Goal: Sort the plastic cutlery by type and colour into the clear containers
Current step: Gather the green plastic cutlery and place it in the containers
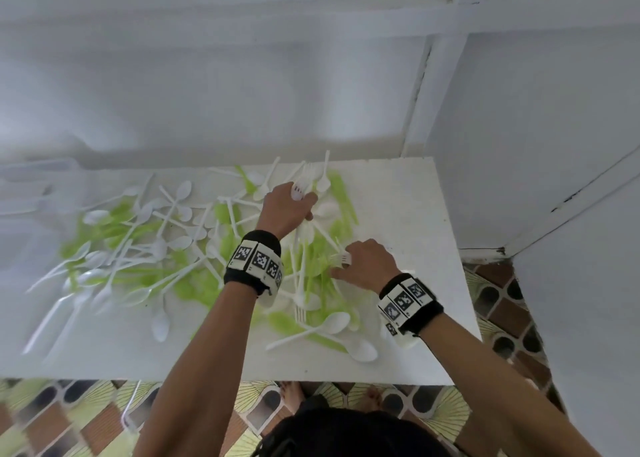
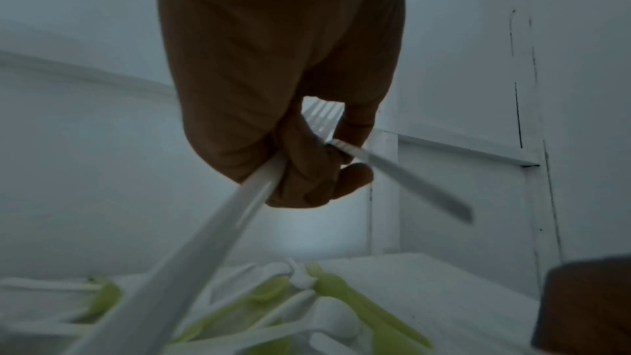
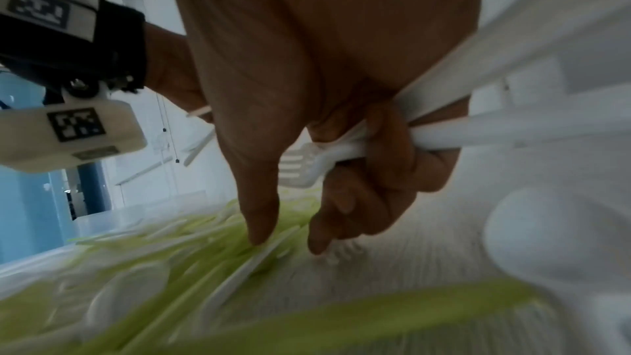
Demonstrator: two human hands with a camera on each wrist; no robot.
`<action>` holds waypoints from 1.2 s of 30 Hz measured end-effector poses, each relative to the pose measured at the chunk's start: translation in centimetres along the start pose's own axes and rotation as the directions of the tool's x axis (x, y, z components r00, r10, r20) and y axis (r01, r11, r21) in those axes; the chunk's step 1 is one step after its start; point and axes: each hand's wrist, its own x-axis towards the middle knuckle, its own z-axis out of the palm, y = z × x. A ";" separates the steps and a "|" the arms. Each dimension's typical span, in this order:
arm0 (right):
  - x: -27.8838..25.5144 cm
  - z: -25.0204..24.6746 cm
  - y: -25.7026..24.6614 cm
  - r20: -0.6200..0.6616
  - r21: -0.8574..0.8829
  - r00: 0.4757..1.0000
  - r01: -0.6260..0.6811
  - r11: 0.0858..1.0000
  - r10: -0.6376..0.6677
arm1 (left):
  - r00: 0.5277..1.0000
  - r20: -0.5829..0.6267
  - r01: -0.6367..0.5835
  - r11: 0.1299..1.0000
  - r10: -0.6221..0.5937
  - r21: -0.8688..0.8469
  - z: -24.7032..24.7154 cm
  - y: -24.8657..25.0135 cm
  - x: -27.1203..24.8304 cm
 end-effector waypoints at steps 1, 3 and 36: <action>0.1 0.3 -0.1 0.016 -0.009 1.000 0.002 1.000 -0.001 | 1.000 0.014 -0.008 1.000 0.008 0.004 -0.7 -0.2 -0.4; 0.4 0.5 0.1 0.004 -0.016 1.000 0.010 1.000 -0.010 | 0.998 0.062 -0.015 1.000 0.015 0.003 -1.9 -0.7 -1.1; 1.3 -4.0 4.5 -0.116 0.160 0.992 -0.033 0.987 0.052 | 0.431 0.825 -0.899 0.249 0.367 0.360 1.3 -10.3 -7.6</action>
